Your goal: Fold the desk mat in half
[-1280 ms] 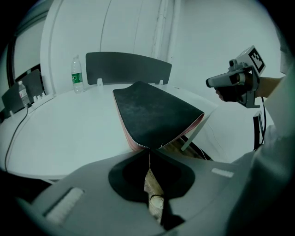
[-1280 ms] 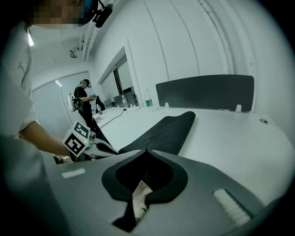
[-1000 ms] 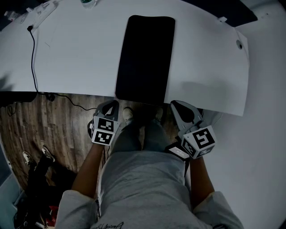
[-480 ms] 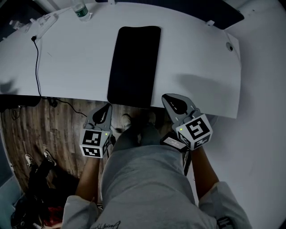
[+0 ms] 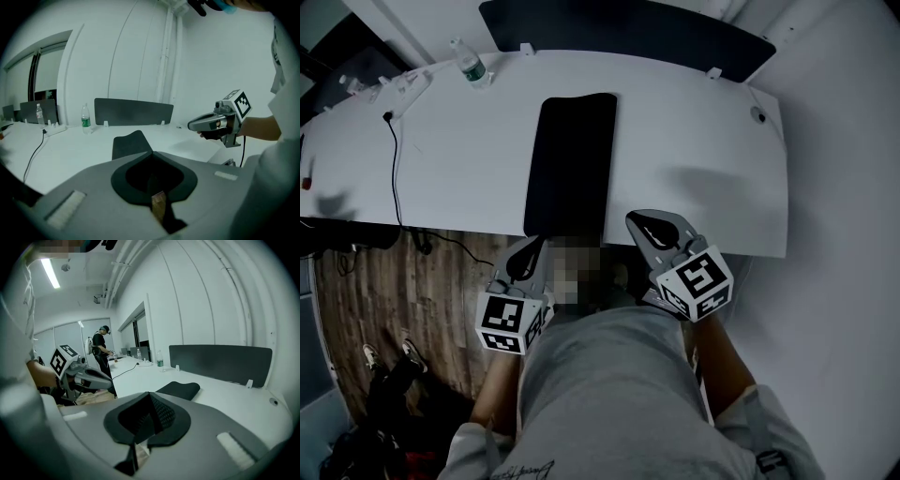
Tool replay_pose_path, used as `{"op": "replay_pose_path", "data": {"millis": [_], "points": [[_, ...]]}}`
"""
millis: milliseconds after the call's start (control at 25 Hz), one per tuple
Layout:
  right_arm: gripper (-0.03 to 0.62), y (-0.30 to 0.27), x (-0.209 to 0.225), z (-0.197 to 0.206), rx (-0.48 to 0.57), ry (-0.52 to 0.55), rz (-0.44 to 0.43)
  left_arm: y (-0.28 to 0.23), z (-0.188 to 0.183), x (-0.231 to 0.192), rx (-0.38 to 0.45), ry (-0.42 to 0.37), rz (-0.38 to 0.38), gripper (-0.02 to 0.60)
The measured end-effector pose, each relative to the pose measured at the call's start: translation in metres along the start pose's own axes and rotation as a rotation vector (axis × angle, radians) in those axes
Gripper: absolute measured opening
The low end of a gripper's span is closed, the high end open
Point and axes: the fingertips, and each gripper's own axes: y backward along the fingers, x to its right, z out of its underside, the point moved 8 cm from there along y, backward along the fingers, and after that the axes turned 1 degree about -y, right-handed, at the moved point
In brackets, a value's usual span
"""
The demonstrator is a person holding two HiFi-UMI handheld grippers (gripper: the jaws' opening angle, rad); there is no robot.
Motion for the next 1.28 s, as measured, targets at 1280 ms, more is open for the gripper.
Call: {"op": "replay_pose_path", "data": {"millis": [1280], "points": [[0.005, 0.023, -0.015, -0.018, 0.051, -0.009, -0.084, 0.011, -0.04, 0.028, 0.085, -0.03, 0.017, 0.02]]}}
